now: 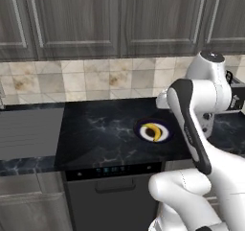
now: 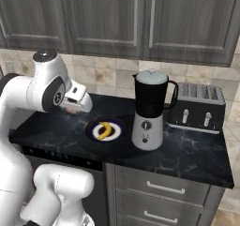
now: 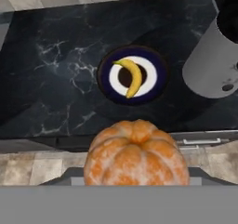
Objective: Pick the tangerine and banana from the fridge and place them on the plate next to the blender to make a fruit smoothie.
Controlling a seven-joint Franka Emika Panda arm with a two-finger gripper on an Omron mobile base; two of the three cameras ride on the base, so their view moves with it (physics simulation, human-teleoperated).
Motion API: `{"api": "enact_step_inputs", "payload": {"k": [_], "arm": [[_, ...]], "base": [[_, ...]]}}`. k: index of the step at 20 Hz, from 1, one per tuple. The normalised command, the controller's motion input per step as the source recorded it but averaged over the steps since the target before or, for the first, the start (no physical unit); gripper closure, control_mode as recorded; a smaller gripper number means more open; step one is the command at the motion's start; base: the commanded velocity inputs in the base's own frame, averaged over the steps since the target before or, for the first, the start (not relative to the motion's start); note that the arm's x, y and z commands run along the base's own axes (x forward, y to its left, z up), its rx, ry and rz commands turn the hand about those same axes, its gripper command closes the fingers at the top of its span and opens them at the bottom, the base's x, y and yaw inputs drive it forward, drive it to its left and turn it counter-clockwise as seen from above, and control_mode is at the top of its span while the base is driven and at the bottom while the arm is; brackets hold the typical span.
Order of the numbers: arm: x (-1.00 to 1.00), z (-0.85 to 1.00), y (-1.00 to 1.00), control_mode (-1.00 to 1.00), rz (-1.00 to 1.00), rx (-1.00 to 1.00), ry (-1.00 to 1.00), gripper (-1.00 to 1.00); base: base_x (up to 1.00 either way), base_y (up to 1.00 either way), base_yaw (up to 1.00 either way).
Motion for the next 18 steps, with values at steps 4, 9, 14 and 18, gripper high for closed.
{"api": "enact_step_inputs", "payload": {"k": [4,9,14,18], "arm": [[0.84,-0.84,-0.16,-1.0,0.0,0.0,0.17,1.0],[0.93,-0.75,-0.02,-1.0,0.0,0.0,0.13,1.0],[0.91,-0.84,0.01,-1.0,0.0,-0.04,0.09,1.0],[0.83,-0.55,0.04,-1.0,0.0,-0.03,0.03,1.0]], "base": [[0.0,0.0,0.0],[0.0,0.0,0.0],[0.0,0.0,0.0],[0.0,0.0,0.0]]}}
